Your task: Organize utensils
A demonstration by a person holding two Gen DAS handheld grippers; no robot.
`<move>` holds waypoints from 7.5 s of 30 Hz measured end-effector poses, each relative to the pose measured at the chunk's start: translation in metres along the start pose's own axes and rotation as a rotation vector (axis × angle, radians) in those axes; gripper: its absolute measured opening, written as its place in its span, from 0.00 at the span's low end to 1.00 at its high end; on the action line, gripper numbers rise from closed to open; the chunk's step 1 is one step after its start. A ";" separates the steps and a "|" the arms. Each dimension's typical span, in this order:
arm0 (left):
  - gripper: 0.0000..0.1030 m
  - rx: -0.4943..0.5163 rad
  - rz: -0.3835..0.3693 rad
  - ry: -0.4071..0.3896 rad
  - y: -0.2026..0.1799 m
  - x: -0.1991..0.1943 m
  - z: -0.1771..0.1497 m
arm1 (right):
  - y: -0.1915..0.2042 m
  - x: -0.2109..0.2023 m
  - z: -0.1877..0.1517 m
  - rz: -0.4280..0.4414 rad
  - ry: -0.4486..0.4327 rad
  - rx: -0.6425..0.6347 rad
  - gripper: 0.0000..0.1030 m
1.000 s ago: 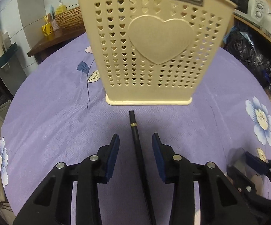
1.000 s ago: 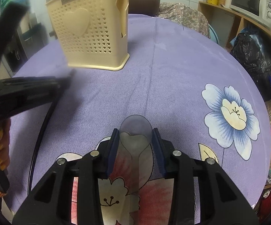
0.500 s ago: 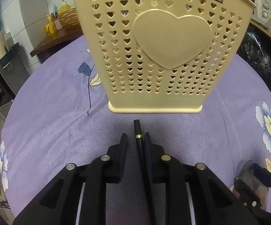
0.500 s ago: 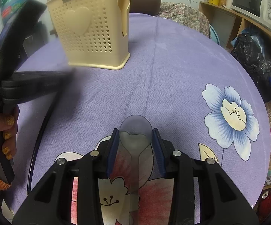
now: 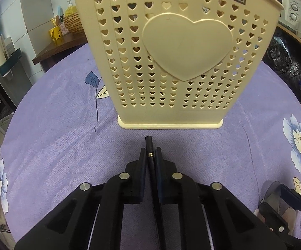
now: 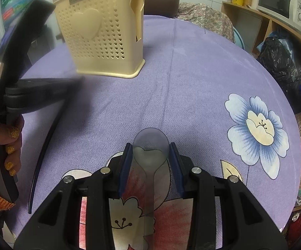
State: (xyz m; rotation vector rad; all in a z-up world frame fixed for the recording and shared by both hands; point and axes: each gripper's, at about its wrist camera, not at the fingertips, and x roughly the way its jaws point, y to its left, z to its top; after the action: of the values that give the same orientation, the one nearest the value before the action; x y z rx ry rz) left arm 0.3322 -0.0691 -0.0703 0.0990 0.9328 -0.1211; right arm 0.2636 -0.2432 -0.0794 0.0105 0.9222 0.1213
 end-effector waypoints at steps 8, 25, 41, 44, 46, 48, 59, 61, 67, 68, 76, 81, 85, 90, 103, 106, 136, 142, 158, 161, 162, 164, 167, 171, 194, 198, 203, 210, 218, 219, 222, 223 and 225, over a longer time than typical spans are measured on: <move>0.10 -0.031 -0.045 -0.100 0.008 -0.042 0.006 | -0.005 -0.015 0.002 0.089 -0.032 0.045 0.36; 0.09 -0.054 -0.077 -0.392 0.040 -0.164 0.009 | 0.006 -0.095 0.035 0.216 -0.206 0.018 0.35; 0.09 -0.077 -0.096 -0.439 0.057 -0.180 0.006 | 0.016 -0.102 0.039 0.231 -0.224 -0.019 0.35; 0.09 -0.076 -0.099 -0.442 0.058 -0.181 0.006 | 0.017 -0.102 0.040 0.229 -0.227 -0.026 0.35; 0.09 -0.077 -0.101 -0.444 0.058 -0.182 0.006 | 0.016 -0.102 0.040 0.230 -0.227 -0.028 0.35; 0.09 -0.079 -0.107 -0.443 0.060 -0.182 0.007 | 0.016 -0.102 0.041 0.230 -0.228 -0.030 0.35; 0.09 -0.065 -0.107 -0.456 0.064 -0.189 0.013 | 0.012 -0.106 0.048 0.265 -0.242 -0.023 0.35; 0.09 -0.062 -0.106 -0.463 0.065 -0.192 0.015 | 0.013 -0.108 0.054 0.280 -0.246 -0.027 0.35; 0.09 -0.051 -0.126 -0.494 0.071 -0.212 0.036 | 0.022 -0.126 0.085 0.297 -0.296 -0.064 0.35; 0.09 -0.044 -0.127 -0.505 0.072 -0.219 0.042 | 0.024 -0.132 0.094 0.304 -0.311 -0.074 0.35; 0.09 -0.028 -0.200 -0.596 0.075 -0.277 0.107 | 0.040 -0.180 0.180 0.286 -0.484 -0.113 0.35; 0.09 -0.047 -0.192 -0.647 0.069 -0.285 0.141 | 0.052 -0.185 0.219 0.264 -0.553 -0.114 0.35; 0.09 -0.066 -0.168 -0.675 0.068 -0.273 0.156 | 0.058 -0.163 0.230 0.244 -0.553 -0.114 0.35; 0.09 -0.082 -0.157 -0.660 0.068 -0.245 0.162 | 0.062 -0.133 0.222 0.201 -0.539 -0.107 0.35; 0.09 -0.110 -0.185 -0.540 0.063 -0.166 0.124 | 0.055 -0.078 0.163 0.075 -0.563 -0.004 0.35; 0.09 -0.108 -0.189 -0.515 0.061 -0.153 0.118 | 0.053 -0.071 0.154 0.055 -0.561 -0.006 0.35; 0.79 -0.088 -0.121 -0.595 0.069 -0.176 0.058 | 0.025 -0.090 0.099 0.087 -0.511 0.020 0.76; 0.95 -0.053 -0.058 -0.589 0.074 -0.177 -0.018 | 0.013 -0.104 0.036 0.059 -0.494 -0.011 0.93; 0.95 -0.083 0.011 -0.567 0.047 -0.197 -0.203 | 0.035 -0.162 -0.149 0.045 -0.561 -0.071 0.94; 0.95 -0.099 -0.004 -0.581 0.047 -0.207 -0.209 | 0.039 -0.177 -0.156 0.068 -0.586 -0.067 0.94; 0.95 -0.101 -0.005 -0.581 0.046 -0.209 -0.210 | 0.042 -0.181 -0.157 0.064 -0.595 -0.073 0.94; 0.95 -0.099 0.005 -0.602 0.044 -0.216 -0.212 | 0.046 -0.190 -0.158 0.068 -0.611 -0.089 0.94; 0.95 -0.088 0.012 -0.638 0.039 -0.224 -0.217 | 0.052 -0.200 -0.161 0.064 -0.642 -0.109 0.94; 0.95 -0.090 0.008 -0.640 0.038 -0.226 -0.217 | 0.052 -0.205 -0.161 0.063 -0.648 -0.111 0.94; 0.95 -0.105 0.010 -0.635 0.038 -0.228 -0.221 | 0.056 -0.207 -0.160 0.073 -0.641 -0.120 0.94; 0.95 -0.102 0.010 -0.634 0.036 -0.228 -0.222 | 0.058 -0.207 -0.161 0.069 -0.643 -0.124 0.94; 0.95 -0.104 0.015 -0.627 0.037 -0.227 -0.222 | 0.058 -0.207 -0.161 0.071 -0.641 -0.123 0.94; 0.95 -0.103 0.016 -0.626 0.037 -0.227 -0.222 | 0.058 -0.207 -0.162 0.070 -0.644 -0.125 0.94; 0.95 -0.104 0.015 -0.627 0.037 -0.227 -0.222 | 0.059 -0.206 -0.163 0.069 -0.644 -0.127 0.94; 0.95 -0.103 0.016 -0.628 0.037 -0.227 -0.222 | 0.059 -0.206 -0.163 0.069 -0.643 -0.127 0.94; 0.95 -0.103 0.016 -0.627 0.037 -0.227 -0.222 | 0.059 -0.206 -0.163 0.068 -0.643 -0.126 0.94; 0.95 -0.103 0.016 -0.627 0.037 -0.227 -0.222 | 0.059 -0.206 -0.163 0.068 -0.643 -0.127 0.94; 0.95 -0.103 0.017 -0.627 0.037 -0.227 -0.222 | 0.059 -0.206 -0.163 0.068 -0.644 -0.127 0.94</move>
State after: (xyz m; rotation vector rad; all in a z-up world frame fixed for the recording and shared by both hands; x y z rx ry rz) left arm 0.0276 0.0115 -0.0175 -0.0285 0.3115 -0.0800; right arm 0.0052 -0.2145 -0.0110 -0.0354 0.2701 0.2233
